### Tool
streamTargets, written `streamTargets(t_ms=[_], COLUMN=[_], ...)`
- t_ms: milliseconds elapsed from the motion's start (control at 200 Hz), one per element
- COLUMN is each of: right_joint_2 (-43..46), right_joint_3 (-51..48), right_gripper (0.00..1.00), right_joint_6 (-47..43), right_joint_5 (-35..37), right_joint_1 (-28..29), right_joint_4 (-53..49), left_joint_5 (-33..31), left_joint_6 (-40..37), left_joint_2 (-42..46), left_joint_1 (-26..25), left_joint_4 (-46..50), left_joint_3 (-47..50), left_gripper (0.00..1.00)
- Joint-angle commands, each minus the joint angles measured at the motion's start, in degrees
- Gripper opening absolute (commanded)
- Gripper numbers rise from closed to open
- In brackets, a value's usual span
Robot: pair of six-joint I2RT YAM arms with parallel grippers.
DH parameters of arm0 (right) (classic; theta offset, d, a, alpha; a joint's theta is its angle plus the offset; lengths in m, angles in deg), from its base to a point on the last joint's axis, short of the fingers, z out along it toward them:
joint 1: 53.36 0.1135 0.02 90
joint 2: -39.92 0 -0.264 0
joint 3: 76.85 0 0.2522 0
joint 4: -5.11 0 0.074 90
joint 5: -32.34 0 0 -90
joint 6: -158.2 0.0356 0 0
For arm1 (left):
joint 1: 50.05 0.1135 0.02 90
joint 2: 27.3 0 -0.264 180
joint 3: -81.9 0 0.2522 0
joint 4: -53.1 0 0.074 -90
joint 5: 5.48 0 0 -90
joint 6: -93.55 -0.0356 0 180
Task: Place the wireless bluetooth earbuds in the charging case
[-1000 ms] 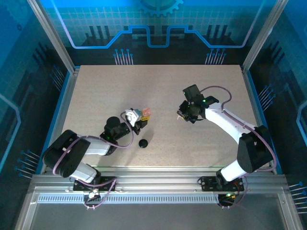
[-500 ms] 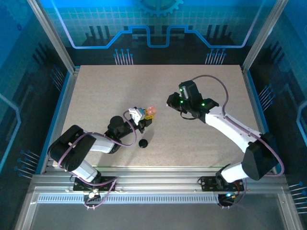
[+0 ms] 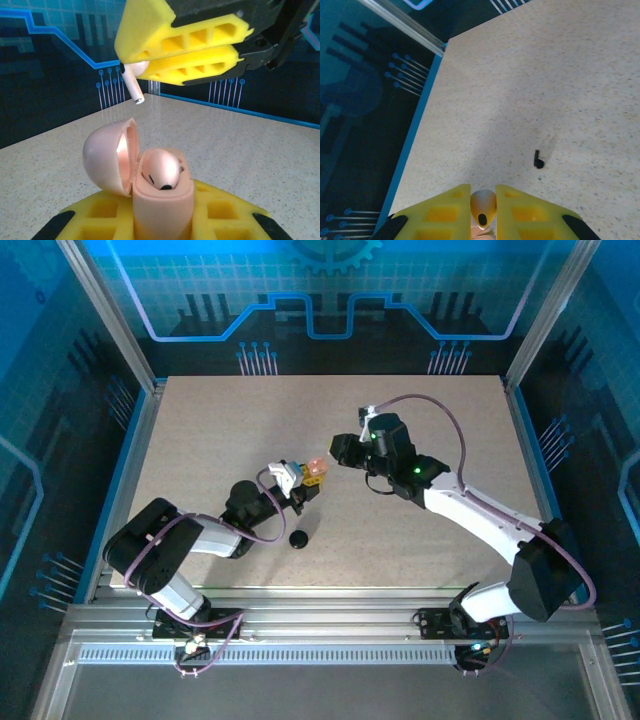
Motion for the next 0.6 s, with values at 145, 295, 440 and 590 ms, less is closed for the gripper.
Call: streamTargets(t_ms=[145,295,440,590], right_joint_2=[2.90,3.52,3.99,4.16], right_joint_3=[-2.70,-2.96,-3.55,-4.14], right_gripper=[0.17,0.17,0.17,0.17], right_joint_6=[-2.01,-2.55,-2.76,-2.88], right_joint_5=[-1.48,-1.31,-1.42,-1.18], right_joint_1=[2.14,2.55,2.68,3.08], right_joint_4=[5.42,5.43,5.25,5.38], left_joint_5=[-1.97,-3.14,-3.27,-2.96], left_joint_6=[1.77,2.03,2.16,2.30], left_joint_2=[1.20,1.38,1.61,2.16], left_joint_1=[-0.39,-0.37,-0.39,-0.38], left_joint_4=[-2.90,-2.90,-2.95,-2.90], left_joint_3=[-1.58,-1.67,-1.67,-1.81], left_gripper=[0.13,0.13,0.13,0.13])
